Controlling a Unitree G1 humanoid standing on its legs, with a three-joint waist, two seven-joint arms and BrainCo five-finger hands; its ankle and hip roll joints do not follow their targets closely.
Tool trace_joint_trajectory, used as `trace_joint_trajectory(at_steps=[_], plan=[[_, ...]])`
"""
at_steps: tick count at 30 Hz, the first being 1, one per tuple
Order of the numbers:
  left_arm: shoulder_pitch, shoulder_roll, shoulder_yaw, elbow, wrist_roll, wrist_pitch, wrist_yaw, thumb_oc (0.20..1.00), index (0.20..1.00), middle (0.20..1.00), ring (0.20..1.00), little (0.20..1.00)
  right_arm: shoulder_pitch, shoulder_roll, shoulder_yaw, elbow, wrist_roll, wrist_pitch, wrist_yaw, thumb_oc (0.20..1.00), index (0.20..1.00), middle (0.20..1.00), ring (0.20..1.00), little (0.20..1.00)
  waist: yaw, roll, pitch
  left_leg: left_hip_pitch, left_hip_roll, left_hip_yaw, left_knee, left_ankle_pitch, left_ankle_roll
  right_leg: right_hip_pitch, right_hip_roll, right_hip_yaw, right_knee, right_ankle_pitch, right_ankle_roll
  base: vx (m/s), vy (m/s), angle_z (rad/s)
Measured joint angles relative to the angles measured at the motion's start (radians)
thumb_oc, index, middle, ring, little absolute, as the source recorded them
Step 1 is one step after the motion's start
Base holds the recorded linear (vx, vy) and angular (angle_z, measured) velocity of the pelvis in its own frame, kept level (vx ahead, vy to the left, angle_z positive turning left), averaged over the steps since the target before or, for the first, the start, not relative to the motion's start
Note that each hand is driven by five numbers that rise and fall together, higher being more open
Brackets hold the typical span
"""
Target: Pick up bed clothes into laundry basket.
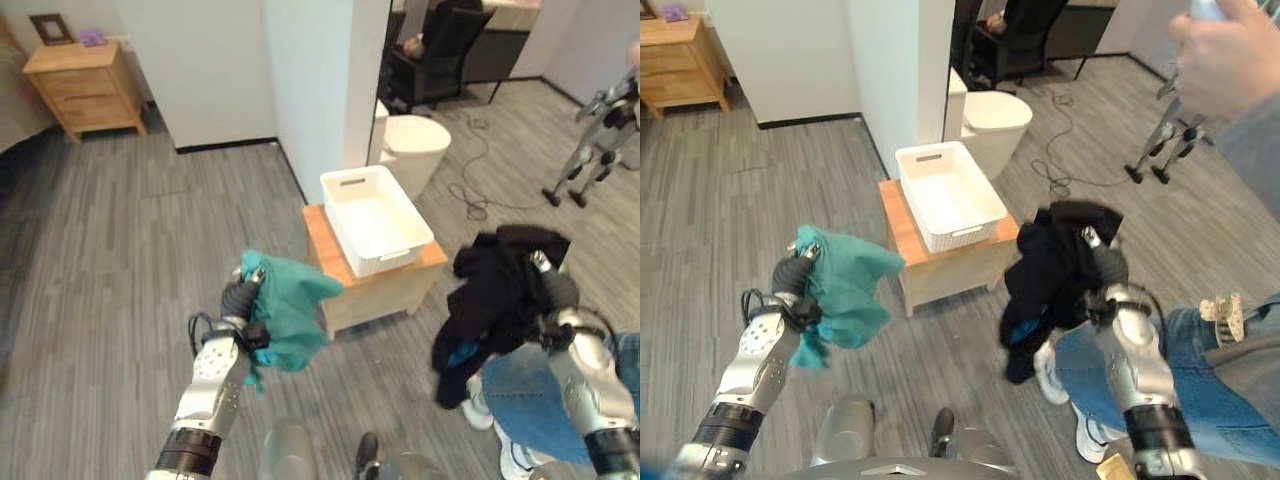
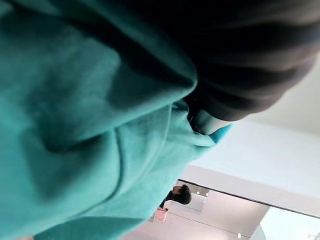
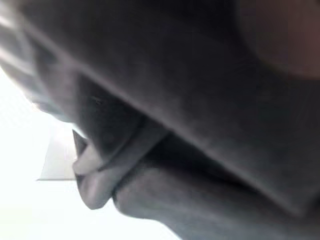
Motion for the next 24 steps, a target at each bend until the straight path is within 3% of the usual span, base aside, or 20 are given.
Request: trace_joint_trajectory(at_steps=[1, 2, 3, 4, 6, 8, 9, 10, 11, 12, 13, 14, 15, 17, 19, 20, 21, 22, 23, 24], plan=[[-0.015, -0.012, -0.017, -0.013, 0.000, -0.001, -0.004, 0.200, 0.200, 0.200, 0.200, 0.200, -0.006, -0.013, 0.008, 0.003, -0.001, 0.009, 0.006, 0.200, 0.200, 0.200, 0.200, 0.200, 0.025, 0.013, -0.001, 0.015, -0.034, 0.034, -0.165, 0.015, 0.001, -0.017, 0.011, 0.018, -0.001, -0.008, 0.008, 0.20, -0.096, 0.26], [-0.014, -0.010, -0.015, -0.033, 0.000, -0.003, -0.007, 0.200, 0.200, 0.200, 0.200, 0.200, -0.020, -0.018, 0.019, 0.001, -0.001, 0.012, 0.011, 0.200, 0.200, 0.200, 0.200, 0.200, 0.046, 0.024, 0.002, 0.011, -0.043, 0.056, -0.215, 0.032, 0.018, -0.032, 0.016, 0.019, 0.009, 0.019, -0.004, 0.29, -0.146, -0.09], [-0.014, -0.015, -0.015, -0.029, 0.001, -0.004, -0.011, 0.200, 0.200, 0.200, 0.200, 0.200, -0.023, -0.016, 0.027, 0.000, -0.001, 0.016, 0.019, 0.200, 0.200, 0.200, 0.200, 0.200, 0.045, 0.061, -0.001, 0.014, -0.026, 0.094, -0.245, 0.054, 0.018, -0.018, 0.051, 0.011, 0.001, 0.035, -0.040, 0.33, -0.124, -0.01], [-0.010, -0.015, -0.013, -0.027, 0.002, -0.002, -0.013, 0.200, 0.200, 0.200, 0.200, 0.200, -0.013, -0.006, 0.045, -0.002, -0.001, 0.021, 0.021, 0.200, 0.200, 0.200, 0.200, 0.200, 0.048, 0.073, -0.003, 0.026, -0.010, 0.145, -0.242, 0.057, 0.015, 0.004, 0.071, 0.004, -0.005, 0.018, -0.063, 0.55, -0.133, 0.00], [-0.009, -0.008, -0.008, -0.029, 0.002, -0.002, -0.015, 0.200, 0.200, 0.200, 0.200, 0.200, -0.008, -0.006, 0.064, -0.021, -0.001, 0.026, 0.027, 0.200, 0.200, 0.200, 0.200, 0.200, 0.068, 0.065, -0.004, 0.056, -0.008, 0.157, -0.264, 0.064, 0.023, 0.003, 0.078, 0.027, 0.010, 0.003, -0.080, 0.34, -0.018, -0.30], [-0.006, -0.005, 0.006, -0.029, 0.002, 0.000, -0.018, 0.200, 0.200, 0.200, 0.200, 0.200, -0.020, 0.006, 0.072, -0.031, -0.002, 0.026, 0.034, 0.200, 0.200, 0.200, 0.200, 0.200, 0.070, 0.060, -0.007, 0.106, -0.013, 0.162, -0.279, 0.068, 0.030, 0.005, 0.079, 0.052, 0.032, -0.015, -0.070, 0.18, 0.035, -0.44], [-0.004, -0.006, 0.008, -0.030, 0.002, 0.000, -0.019, 0.200, 0.200, 0.200, 0.200, 0.200, -0.021, 0.005, 0.075, -0.039, -0.002, 0.027, 0.043, 0.200, 0.200, 0.200, 0.200, 0.200, 0.067, 0.064, -0.011, 0.167, -0.019, 0.160, -0.317, 0.080, 0.046, 0.013, 0.082, 0.066, 0.057, -0.032, -0.057, 0.20, 0.075, -0.52], [-0.005, -0.009, 0.009, -0.027, 0.002, 0.000, -0.020, 0.200, 0.200, 0.200, 0.200, 0.200, -0.024, 0.001, 0.075, -0.041, -0.004, 0.026, 0.045, 0.200, 0.200, 0.200, 0.200, 0.200, 0.052, 0.079, -0.014, 0.230, -0.028, 0.166, -0.370, 0.085, 0.070, -0.012, 0.083, 0.068, 0.158, -0.071, 0.006, 0.26, 0.061, -0.37], [-0.003, -0.007, 0.015, -0.025, 0.002, 0.001, -0.019, 0.200, 0.200, 0.200, 0.200, 0.200, -0.029, 0.004, 0.081, -0.045, -0.010, 0.028, 0.045, 0.200, 0.200, 0.200, 0.200, 0.200, 0.033, 0.105, -0.017, 0.269, -0.017, 0.164, -0.415, 0.091, 0.139, -0.101, 0.076, 0.042, 0.367, -0.114, 0.088, 0.16, -0.011, -0.03], [-0.007, -0.003, 0.022, -0.025, 0.002, 0.001, -0.015, 0.200, 0.200, 0.200, 0.200, 0.200, -0.026, 0.001, 0.096, -0.059, -0.014, 0.035, 0.047, 0.200, 0.200, 0.200, 0.200, 0.200, 0.005, 0.097, -0.015, 0.291, -0.020, 0.137, -0.410, 0.076, 0.163, -0.181, 0.044, 0.039, 0.566, -0.139, 0.136, 0.08, -0.029, 0.23], [-0.013, 0.002, 0.021, -0.025, 0.002, 0.001, -0.012, 0.200, 0.200, 0.200, 0.200, 0.200, -0.025, -0.009, 0.098, -0.075, -0.025, 0.043, 0.050, 0.200, 0.200, 0.200, 0.200, 0.200, -0.011, 0.093, -0.012, 0.304, -0.033, 0.112, -0.412, 0.068, 0.175, -0.236, 0.018, 0.047, 0.698, -0.147, 0.137, 0.13, -0.059, 0.50], [-0.015, 0.005, 0.019, -0.025, 0.003, 0.001, -0.010, 0.200, 0.200, 0.200, 0.200, 0.200, -0.023, -0.014, 0.098, -0.085, -0.034, 0.045, 0.052, 0.200, 0.200, 0.200, 0.200, 0.200, -0.037, 0.091, -0.013, 0.310, -0.041, 0.091, -0.411, 0.067, 0.176, -0.255, 0.000, 0.061, 0.748, -0.164, 0.135, 0.15, -0.076, 0.78], [-0.026, 0.013, 0.024, -0.038, 0.004, 0.001, -0.012, 0.200, 0.200, 0.200, 0.200, 0.200, -0.026, -0.051, 0.093, -0.115, -0.045, 0.047, 0.056, 0.200, 0.200, 0.200, 0.200, 0.200, -0.054, 0.096, -0.012, 0.337, -0.062, 0.053, -0.424, 0.048, 0.189, -0.298, -0.067, 0.091, 0.788, -0.177, 0.143, 0.24, -0.149, 0.84], [-0.048, 0.049, 0.038, -0.065, 0.001, -0.001, -0.007, 0.200, 0.200, 0.200, 0.200, 0.200, -0.051, -0.106, 0.091, -0.126, -0.049, 0.046, 0.067, 0.200, 0.200, 0.200, 0.200, 0.200, -0.053, 0.104, -0.008, 0.351, -0.071, 0.017, -0.422, 0.046, 0.177, -0.313, -0.114, 0.147, 0.658, -0.172, 0.139, 0.33, -0.238, 0.72], [-0.123, 0.054, 0.042, -0.063, -0.002, -0.010, 0.004, 0.200, 0.200, 0.200, 0.200, 0.200, -0.068, -0.242, 0.087, -0.125, -0.050, 0.047, 0.067, 0.200, 0.200, 0.200, 0.200, 0.200, -0.078, 0.132, 0.005, 0.340, -0.050, -0.103, -0.410, 0.043, 0.164, -0.244, -0.059, 0.329, 0.333, -0.143, 0.140, 0.21, -0.158, 1.44], [-0.161, 0.059, 0.043, -0.063, -0.003, -0.016, 0.007, 0.200, 0.200, 0.200, 0.200, 0.200, -0.083, -0.338, 0.074, -0.123, -0.050, 0.049, 0.067, 0.200, 0.200, 0.200, 0.200, 0.200, -0.089, 0.131, 0.008, 0.338, -0.057, -0.144, -0.411, 0.049, 0.155, -0.228, -0.053, 0.392, 0.218, -0.080, 0.147, 0.12, -0.074, 1.49], [-0.170, 0.065, 0.042, -0.064, -0.002, -0.020, 0.012, 0.200, 0.200, 0.200, 0.200, 0.200, -0.102, -0.367, 0.059, -0.118, -0.050, 0.050, 0.066, 0.200, 0.200, 0.200, 0.200, 0.200, -0.084, 0.116, 0.008, 0.340, -0.065, -0.150, -0.407, 0.051, 0.152, -0.206, -0.058, 0.417, 0.155, -0.027, 0.150, 0.15, -0.147, 1.38], [-0.174, 0.079, 0.042, -0.074, -0.003, -0.023, 0.018, 0.200, 0.200, 0.200, 0.200, 0.200, -0.118, -0.421, 0.035, -0.123, -0.050, 0.044, 0.061, 0.200, 0.200, 0.200, 0.200, 0.200, -0.081, 0.071, -0.005, 0.360, -0.097, -0.190, -0.401, 0.040, 0.131, -0.158, -0.088, 0.397, 0.060, 0.075, 0.143, 0.11, -0.152, 1.00], [-0.155, 0.073, 0.048, -0.092, -0.003, -0.034, 0.019, 0.200, 0.200, 0.200, 0.200, 0.200, -0.169, -0.480, 0.033, -0.119, -0.052, 0.044, 0.064, 0.200, 0.200, 0.200, 0.200, 0.200, -0.071, 0.056, -0.004, 0.390, -0.112, -0.206, -0.402, 0.016, 0.098, -0.139, -0.099, 0.369, 0.069, 0.153, 0.120, 0.15, -0.204, 0.83], [-0.112, 0.072, 0.042, -0.126, -0.004, -0.038, 0.014, 0.200, 0.200, 0.200, 0.200, 0.200, -0.205, -0.513, 0.017, -0.128, -0.050, 0.038, 0.066, 0.200, 0.200, 0.200, 0.200, 0.200, -0.050, 0.076, -0.018, 0.379, -0.082, -0.190, -0.397, 0.023, 0.083, -0.129, -0.080, 0.352, 0.061, 0.161, 0.125, 0.09, -0.140, 0.41]])
